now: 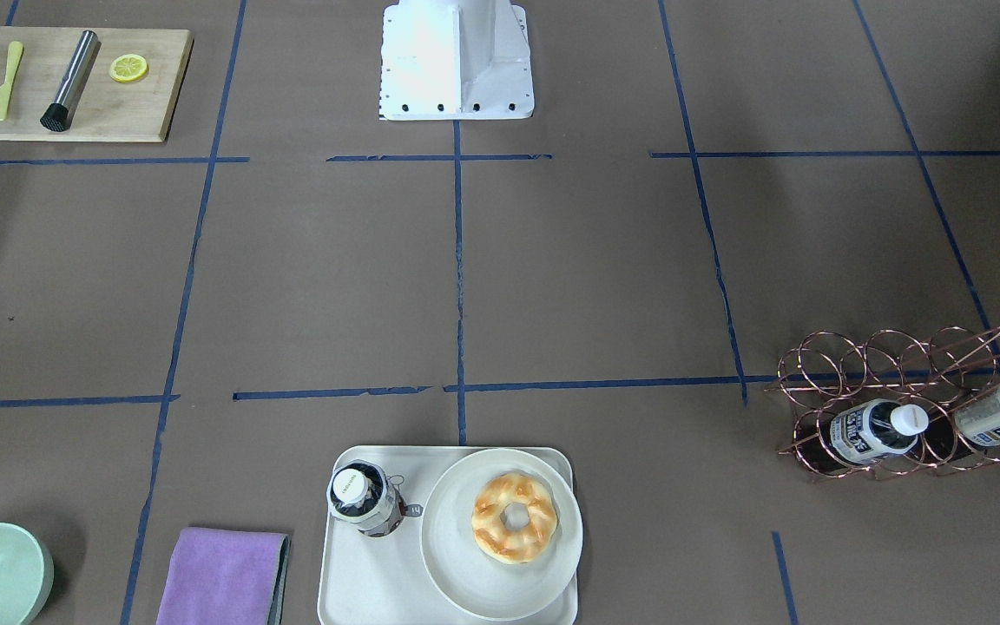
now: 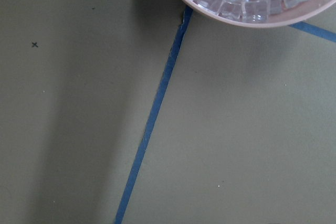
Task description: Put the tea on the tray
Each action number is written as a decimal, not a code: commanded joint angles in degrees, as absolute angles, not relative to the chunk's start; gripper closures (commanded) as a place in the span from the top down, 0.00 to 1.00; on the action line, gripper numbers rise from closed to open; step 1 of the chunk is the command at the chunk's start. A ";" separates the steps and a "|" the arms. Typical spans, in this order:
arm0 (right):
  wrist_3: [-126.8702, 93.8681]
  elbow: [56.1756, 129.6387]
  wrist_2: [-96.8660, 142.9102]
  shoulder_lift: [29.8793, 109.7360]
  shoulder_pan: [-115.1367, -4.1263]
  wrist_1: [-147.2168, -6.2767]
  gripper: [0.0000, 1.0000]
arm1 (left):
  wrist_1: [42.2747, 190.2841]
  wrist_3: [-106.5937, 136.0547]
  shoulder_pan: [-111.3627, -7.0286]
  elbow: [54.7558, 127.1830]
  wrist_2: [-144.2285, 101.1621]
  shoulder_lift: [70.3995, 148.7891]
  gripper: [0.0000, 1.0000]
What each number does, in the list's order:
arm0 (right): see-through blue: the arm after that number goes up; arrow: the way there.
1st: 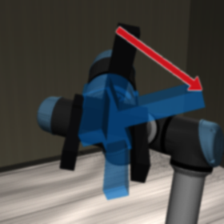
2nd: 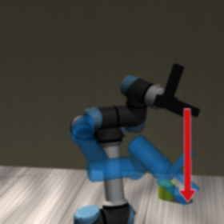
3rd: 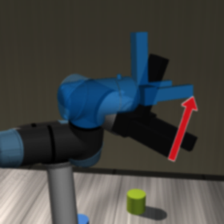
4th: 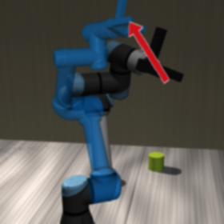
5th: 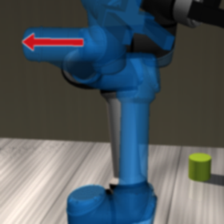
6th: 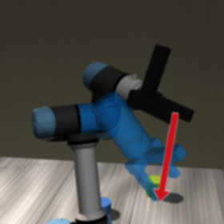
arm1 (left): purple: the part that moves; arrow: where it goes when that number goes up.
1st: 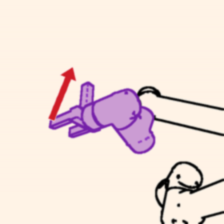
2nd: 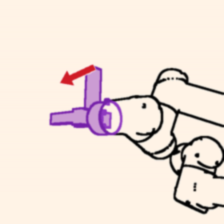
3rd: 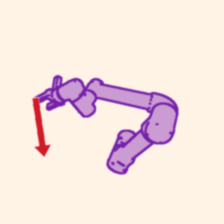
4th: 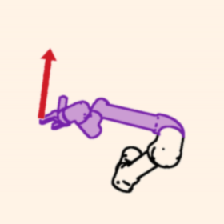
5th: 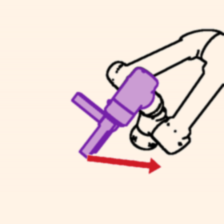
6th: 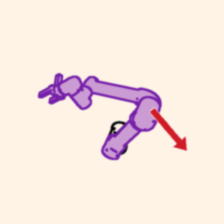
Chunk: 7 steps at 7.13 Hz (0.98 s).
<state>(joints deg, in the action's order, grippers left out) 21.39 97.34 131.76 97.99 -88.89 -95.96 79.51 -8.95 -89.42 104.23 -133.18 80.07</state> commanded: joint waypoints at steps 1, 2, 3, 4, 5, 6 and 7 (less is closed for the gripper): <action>16.73 97.47 131.84 98.26 -89.03 -95.89 1.00 | 79.72 -9.22 -89.65 102.40 -133.15 79.63 1.00; 15.74 97.30 131.75 98.26 -89.03 -95.80 1.00 | 79.54 -8.71 -89.65 102.39 -132.81 79.98 1.00; 15.73 97.47 131.75 98.26 -89.03 -95.80 1.00 | 79.28 -8.70 -89.74 102.13 -132.45 79.63 1.00; 15.73 97.21 131.75 98.26 -89.03 -95.80 1.00 | 79.28 -8.70 -89.82 102.74 -132.36 79.63 1.00; 15.73 97.21 131.75 98.26 -89.03 -95.80 1.00 | 79.28 -8.70 -89.74 102.74 -132.28 79.72 1.00; 15.73 97.21 131.75 98.26 -89.03 -95.80 1.00 | 79.28 -8.79 -89.74 103.01 -132.28 79.72 1.00; 15.73 97.12 131.75 98.26 -89.03 -95.80 1.00 | 79.28 -8.96 -89.74 103.01 -132.28 79.72 1.00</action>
